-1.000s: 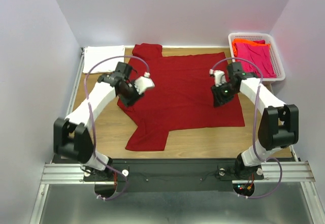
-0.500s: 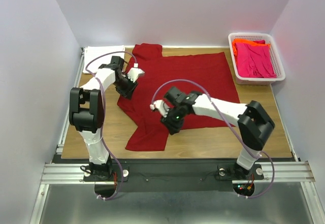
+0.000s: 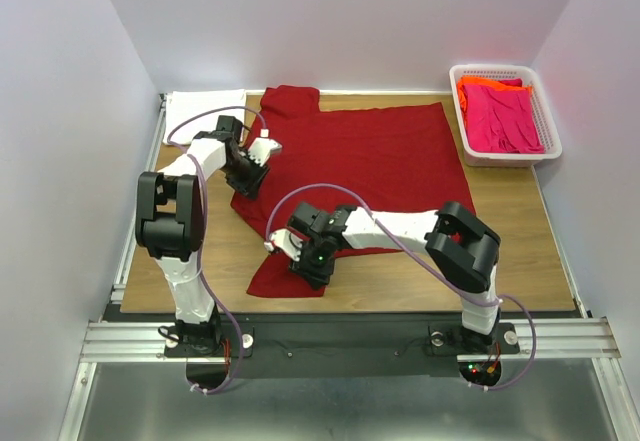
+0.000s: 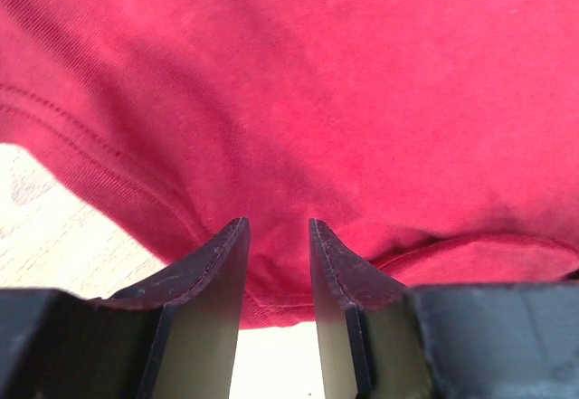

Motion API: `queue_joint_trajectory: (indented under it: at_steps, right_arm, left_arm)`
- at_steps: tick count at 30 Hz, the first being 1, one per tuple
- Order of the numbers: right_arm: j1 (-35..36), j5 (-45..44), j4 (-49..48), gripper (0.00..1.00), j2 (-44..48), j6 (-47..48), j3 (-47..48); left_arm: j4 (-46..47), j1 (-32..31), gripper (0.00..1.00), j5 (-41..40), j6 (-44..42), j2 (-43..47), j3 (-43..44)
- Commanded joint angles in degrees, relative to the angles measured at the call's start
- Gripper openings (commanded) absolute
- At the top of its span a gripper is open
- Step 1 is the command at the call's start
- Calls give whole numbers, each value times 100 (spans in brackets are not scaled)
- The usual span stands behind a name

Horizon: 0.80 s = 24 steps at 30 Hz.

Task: Fold and stack the t-shirts
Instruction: Flatten the tshirt out

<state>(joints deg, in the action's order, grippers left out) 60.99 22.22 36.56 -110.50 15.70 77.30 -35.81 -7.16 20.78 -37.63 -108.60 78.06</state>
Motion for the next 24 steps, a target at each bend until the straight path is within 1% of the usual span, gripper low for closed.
queue_joint_trajectory:
  at_steps: [1,4,7,10,13,15,17,19,20,23,24]
  right_arm:
    - [97,-112,-158,38,-42,117,-241]
    - [115,-218,-131,36,37,178,-583]
    - [115,-306,0,35,318,336,-935]
    - [115,-174,158,35,651,407,-1146]
    - [115,10,264,35,846,425,-1112]
    - [115,89,299,38,1030,425,-893]
    - [115,46,317,45,1240,346,-568]
    - [71,28,308,48,1398,293,-365]
    - [19,54,308,50,1478,223,-295]
    - [-543,457,300,50,1715,30,-110]
    - [-980,642,291,50,1794,12,-127]
  left_arm:
    - [13,100,44,-91,54,-21,-63]
    - [39,127,43,-161,62,-65,-107]
    - [57,171,43,-336,54,-188,-116]
    - [83,267,43,-451,10,-293,-98]
    - [48,338,42,-478,-52,-303,-28]
    - [-39,338,42,-443,-139,-268,60]
    - [-197,329,44,-163,-297,-92,165]
    - [-399,329,46,66,-420,240,200]
    - [-478,320,46,258,-482,364,227]
    - [-751,320,47,445,-702,821,183]
    - [-839,312,47,445,-815,1031,122]
